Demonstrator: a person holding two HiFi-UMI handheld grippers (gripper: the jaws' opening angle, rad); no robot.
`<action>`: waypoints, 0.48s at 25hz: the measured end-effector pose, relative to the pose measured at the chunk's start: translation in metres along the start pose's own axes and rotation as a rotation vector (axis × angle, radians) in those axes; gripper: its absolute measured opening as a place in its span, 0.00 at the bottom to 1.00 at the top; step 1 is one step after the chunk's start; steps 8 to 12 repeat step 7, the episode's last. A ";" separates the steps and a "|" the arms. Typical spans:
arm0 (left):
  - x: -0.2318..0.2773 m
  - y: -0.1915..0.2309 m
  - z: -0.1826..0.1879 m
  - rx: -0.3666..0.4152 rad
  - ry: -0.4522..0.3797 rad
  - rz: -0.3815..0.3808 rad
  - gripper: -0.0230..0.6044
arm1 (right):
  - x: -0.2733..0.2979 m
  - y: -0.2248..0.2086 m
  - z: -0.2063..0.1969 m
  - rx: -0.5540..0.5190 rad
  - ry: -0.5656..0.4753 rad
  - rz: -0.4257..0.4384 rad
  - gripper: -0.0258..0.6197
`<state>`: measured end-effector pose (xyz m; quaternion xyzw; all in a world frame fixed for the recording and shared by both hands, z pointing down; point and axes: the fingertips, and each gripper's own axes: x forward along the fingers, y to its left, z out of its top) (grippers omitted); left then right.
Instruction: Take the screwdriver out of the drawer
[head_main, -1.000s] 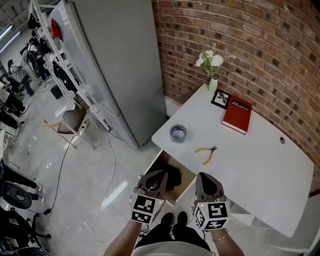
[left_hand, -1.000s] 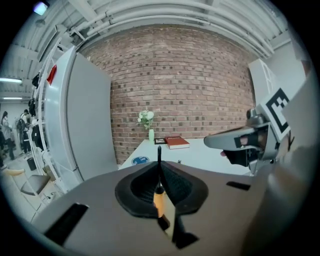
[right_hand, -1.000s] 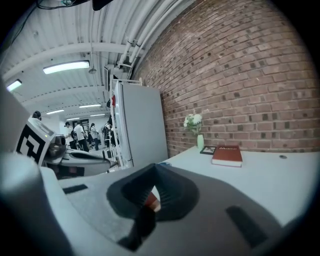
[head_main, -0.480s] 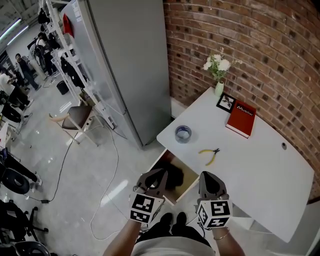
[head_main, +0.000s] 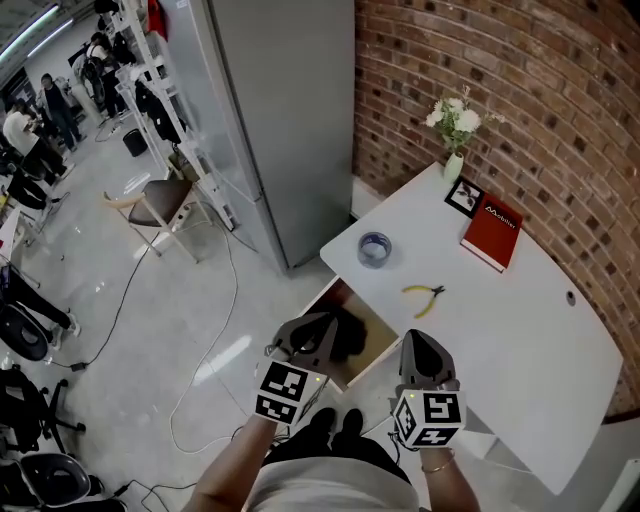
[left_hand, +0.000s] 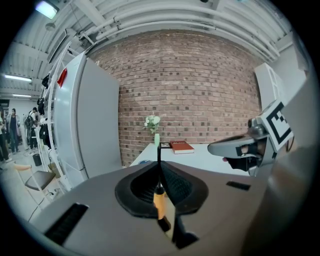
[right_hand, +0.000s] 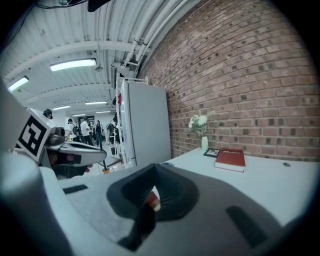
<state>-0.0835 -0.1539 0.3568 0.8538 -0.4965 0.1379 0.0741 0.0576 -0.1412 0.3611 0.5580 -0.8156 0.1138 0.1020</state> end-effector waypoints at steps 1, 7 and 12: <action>0.000 0.000 -0.001 0.004 0.002 0.001 0.04 | 0.000 0.000 -0.001 -0.003 0.001 0.000 0.04; -0.005 0.002 -0.002 0.006 0.002 0.006 0.04 | -0.002 0.006 -0.001 -0.009 0.001 -0.002 0.04; -0.005 0.002 -0.002 0.006 0.002 0.006 0.04 | -0.002 0.006 -0.001 -0.009 0.001 -0.002 0.04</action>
